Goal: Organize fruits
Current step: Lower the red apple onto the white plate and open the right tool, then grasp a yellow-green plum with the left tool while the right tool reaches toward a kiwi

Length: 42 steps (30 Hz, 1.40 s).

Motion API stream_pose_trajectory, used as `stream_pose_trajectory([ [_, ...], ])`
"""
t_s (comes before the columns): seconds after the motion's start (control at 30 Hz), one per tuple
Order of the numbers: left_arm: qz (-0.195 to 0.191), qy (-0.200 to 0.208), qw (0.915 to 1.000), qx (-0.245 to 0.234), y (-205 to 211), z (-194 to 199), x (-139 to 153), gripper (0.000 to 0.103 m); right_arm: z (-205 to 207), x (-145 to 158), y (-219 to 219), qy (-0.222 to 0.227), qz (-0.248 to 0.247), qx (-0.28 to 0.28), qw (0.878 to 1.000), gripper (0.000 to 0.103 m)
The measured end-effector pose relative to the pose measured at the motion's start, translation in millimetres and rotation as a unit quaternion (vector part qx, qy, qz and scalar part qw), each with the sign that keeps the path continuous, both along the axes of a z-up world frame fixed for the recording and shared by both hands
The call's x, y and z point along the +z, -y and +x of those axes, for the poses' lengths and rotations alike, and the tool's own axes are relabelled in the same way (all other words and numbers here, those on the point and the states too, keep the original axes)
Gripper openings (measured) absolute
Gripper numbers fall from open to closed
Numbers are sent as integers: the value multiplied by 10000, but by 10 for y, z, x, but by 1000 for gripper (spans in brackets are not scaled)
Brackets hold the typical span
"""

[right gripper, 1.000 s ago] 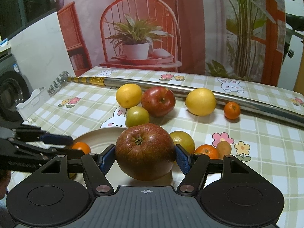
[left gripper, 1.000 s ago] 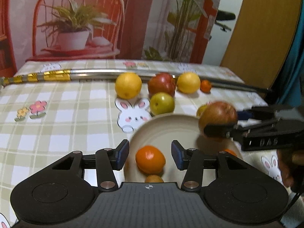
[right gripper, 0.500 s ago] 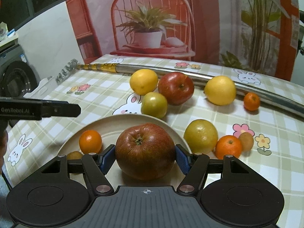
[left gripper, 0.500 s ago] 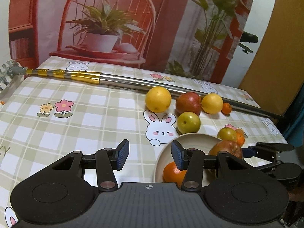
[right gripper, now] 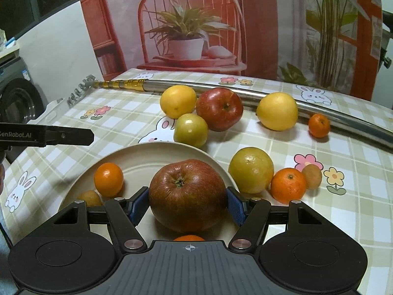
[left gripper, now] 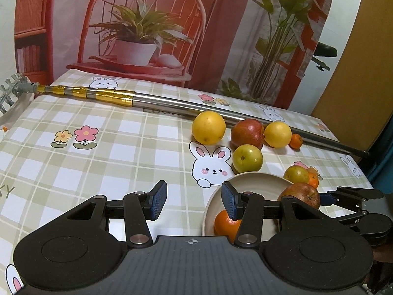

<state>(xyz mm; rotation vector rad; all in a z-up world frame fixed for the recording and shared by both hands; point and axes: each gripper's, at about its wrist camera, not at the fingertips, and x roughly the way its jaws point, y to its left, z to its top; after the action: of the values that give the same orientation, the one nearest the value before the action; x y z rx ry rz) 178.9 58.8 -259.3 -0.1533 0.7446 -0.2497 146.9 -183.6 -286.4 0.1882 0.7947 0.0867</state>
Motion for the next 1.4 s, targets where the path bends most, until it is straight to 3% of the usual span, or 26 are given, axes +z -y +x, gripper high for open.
stream_pose_trajectory([
  [0.37,11,-37,10000,4,-13,-11,-1,51,8,19,-13,-70,-86,-10,9999,63],
  [0.73,70,-70,9999,-51,15,27,29,51,-48,286,153,344,10,-199,9992,66],
  [1.23,247,297,9990,-208,79,314,396,51,70,622,681,841,-451,-583,9937,66],
  [1.4,189,213,9983,-504,240,455,472,51,130,700,888,959,-663,-806,9899,66],
])
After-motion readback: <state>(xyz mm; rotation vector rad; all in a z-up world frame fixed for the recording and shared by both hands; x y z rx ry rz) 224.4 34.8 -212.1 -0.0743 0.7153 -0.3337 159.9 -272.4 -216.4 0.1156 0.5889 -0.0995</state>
